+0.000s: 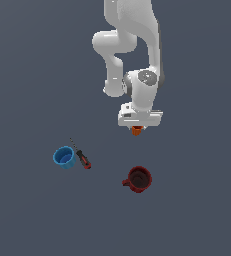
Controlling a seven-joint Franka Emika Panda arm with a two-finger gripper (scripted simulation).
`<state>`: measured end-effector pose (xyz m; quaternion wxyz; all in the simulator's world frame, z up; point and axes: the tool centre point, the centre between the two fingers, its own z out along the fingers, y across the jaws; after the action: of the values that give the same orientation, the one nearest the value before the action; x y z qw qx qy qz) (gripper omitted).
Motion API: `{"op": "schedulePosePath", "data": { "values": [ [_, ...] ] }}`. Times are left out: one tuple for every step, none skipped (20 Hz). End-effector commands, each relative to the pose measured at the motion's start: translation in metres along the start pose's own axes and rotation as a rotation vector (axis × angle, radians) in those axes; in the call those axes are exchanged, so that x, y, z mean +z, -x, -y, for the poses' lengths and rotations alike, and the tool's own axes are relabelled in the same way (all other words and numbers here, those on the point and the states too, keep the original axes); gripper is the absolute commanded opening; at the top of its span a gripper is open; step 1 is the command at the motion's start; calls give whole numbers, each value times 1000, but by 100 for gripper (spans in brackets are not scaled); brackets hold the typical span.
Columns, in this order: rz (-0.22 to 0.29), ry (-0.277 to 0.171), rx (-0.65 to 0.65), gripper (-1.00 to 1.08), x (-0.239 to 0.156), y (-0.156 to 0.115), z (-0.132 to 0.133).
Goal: Pick up a designated object from a clutter of objects.
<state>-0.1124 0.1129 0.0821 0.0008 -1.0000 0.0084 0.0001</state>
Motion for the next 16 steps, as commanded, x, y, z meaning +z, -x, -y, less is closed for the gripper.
{"op": "schedulePosePath", "data": {
  "values": [
    [-1,-1,0,-100,-16,-12,-6],
    [0,-2,0,-100,-22,-18,-9],
    [0,-2,0,-100,-30,-23,-12],
    [0,-2,0,-100,-37,-29,-15],
    [0,-3,-1,-100,-45,-35,-18],
    [0,-3,-1,-100,-52,-41,-21],
    [0,-3,-1,-100,-60,-47,-24],
    [0,-3,-1,-100,-68,-54,-27],
    [0,-3,-1,-100,-75,-60,-30],
    [0,-3,-1,-100,-83,-66,-33],
    [0,-3,-1,-100,-91,-73,-37],
    [0,-3,-1,-100,-99,-79,-40],
    [0,-3,-1,-100,-107,-86,-43],
    [0,-3,-1,-100,-115,-92,-46],
    [0,-3,-1,-100,-122,-98,-50],
    [0,-2,-1,-100,-130,-105,-53]
  ]
}}
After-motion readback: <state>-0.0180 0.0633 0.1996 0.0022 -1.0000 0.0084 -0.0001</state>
